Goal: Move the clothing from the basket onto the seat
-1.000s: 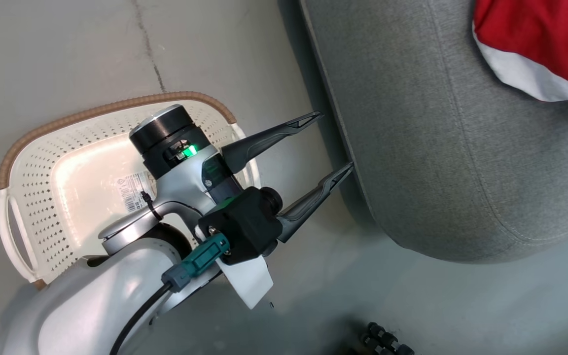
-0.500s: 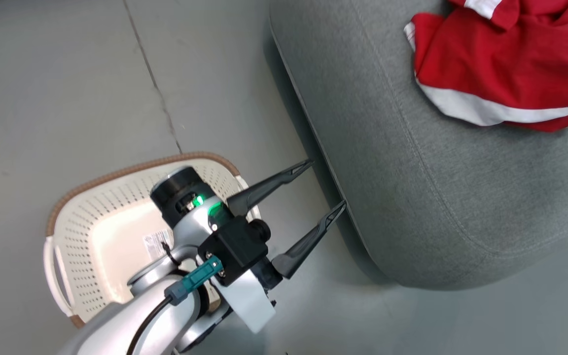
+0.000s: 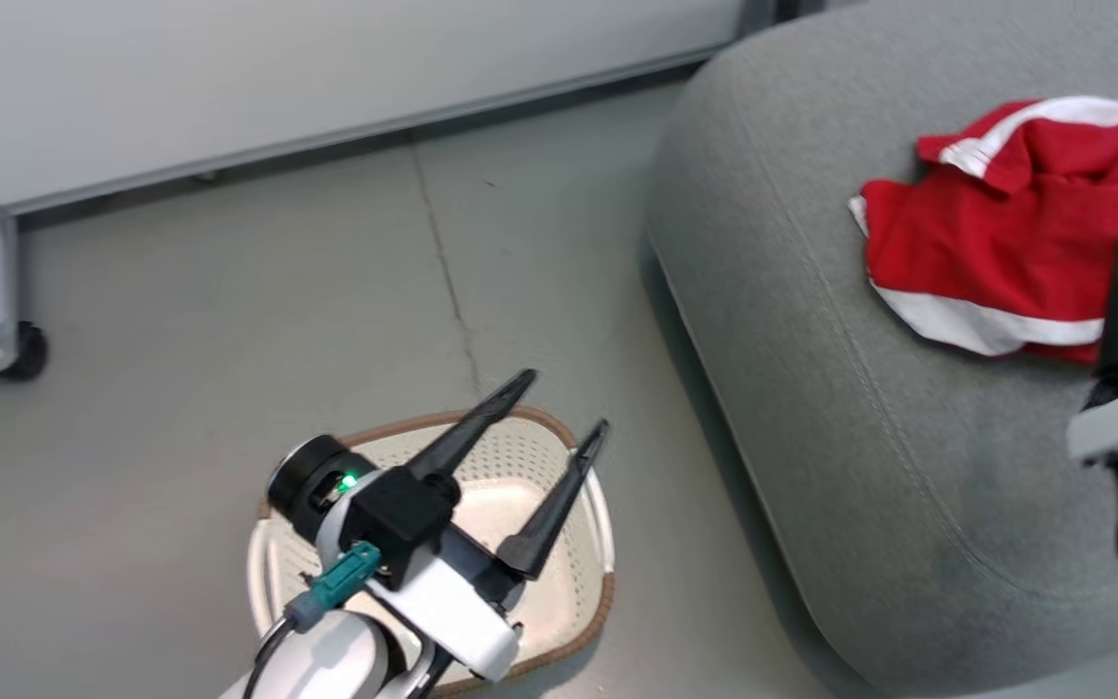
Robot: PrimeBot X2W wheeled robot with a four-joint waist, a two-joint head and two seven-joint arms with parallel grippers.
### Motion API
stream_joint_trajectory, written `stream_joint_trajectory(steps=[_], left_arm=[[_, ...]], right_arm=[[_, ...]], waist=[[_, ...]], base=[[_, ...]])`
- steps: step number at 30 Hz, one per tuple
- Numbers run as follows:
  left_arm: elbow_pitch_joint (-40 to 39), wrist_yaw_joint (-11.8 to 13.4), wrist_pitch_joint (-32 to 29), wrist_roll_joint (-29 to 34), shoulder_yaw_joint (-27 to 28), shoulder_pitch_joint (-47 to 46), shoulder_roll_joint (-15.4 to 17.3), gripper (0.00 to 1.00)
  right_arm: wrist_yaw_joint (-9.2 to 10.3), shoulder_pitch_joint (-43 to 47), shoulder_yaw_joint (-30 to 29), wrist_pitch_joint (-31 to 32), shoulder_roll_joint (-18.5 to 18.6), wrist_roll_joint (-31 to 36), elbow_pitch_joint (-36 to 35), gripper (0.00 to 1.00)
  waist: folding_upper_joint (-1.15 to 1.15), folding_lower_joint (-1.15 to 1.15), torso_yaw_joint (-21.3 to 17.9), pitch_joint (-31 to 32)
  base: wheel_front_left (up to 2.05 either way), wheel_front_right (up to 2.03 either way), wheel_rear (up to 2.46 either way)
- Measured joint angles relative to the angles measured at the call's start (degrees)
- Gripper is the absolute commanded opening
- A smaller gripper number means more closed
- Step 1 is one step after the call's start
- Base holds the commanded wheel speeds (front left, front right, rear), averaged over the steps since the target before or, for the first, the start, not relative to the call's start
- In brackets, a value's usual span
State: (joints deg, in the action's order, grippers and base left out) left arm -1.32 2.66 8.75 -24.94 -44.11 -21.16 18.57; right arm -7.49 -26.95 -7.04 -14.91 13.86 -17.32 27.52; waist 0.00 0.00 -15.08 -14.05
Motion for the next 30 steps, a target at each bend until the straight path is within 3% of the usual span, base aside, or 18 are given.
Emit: stream_joint_trajectory(steps=[7,13,25,30], left_arm=[[2.18,4.14,2.7,-2.78,4.25,3.57,0.03,1.0],[3.18,6.82,4.92,-4.08,8.77,5.85,0.63,1.0],[3.36,9.54,6.17,-6.93,20.41,13.61,2.81,1.0],[1.07,9.07,6.34,-5.63,26.68,18.64,2.07,1.0]], right_arm=[[0.0,9.07,1.81,4.01,-6.72,5.61,-11.7,1.0],[0.0,14.06,4.09,7.28,-9.83,8.4,-18.71,1.0],[0.0,20.3,5.27,9.7,-10.89,9.38,-23.23,1.0],[0.0,22.62,5.61,10.85,-10.96,10.13,-24.74,1.0]], waist=[[0.0,0.0,5.47,4.76],[0.0,0.0,8.81,7.5],[0.0,0.0,11.77,10.24],[0.0,0.0,12.59,11.38]], base=[[0.0,0.0,0.0],[0.0,0.0,0.0],[0.0,0.0,0.0],[0.0,0.0,0.0]])
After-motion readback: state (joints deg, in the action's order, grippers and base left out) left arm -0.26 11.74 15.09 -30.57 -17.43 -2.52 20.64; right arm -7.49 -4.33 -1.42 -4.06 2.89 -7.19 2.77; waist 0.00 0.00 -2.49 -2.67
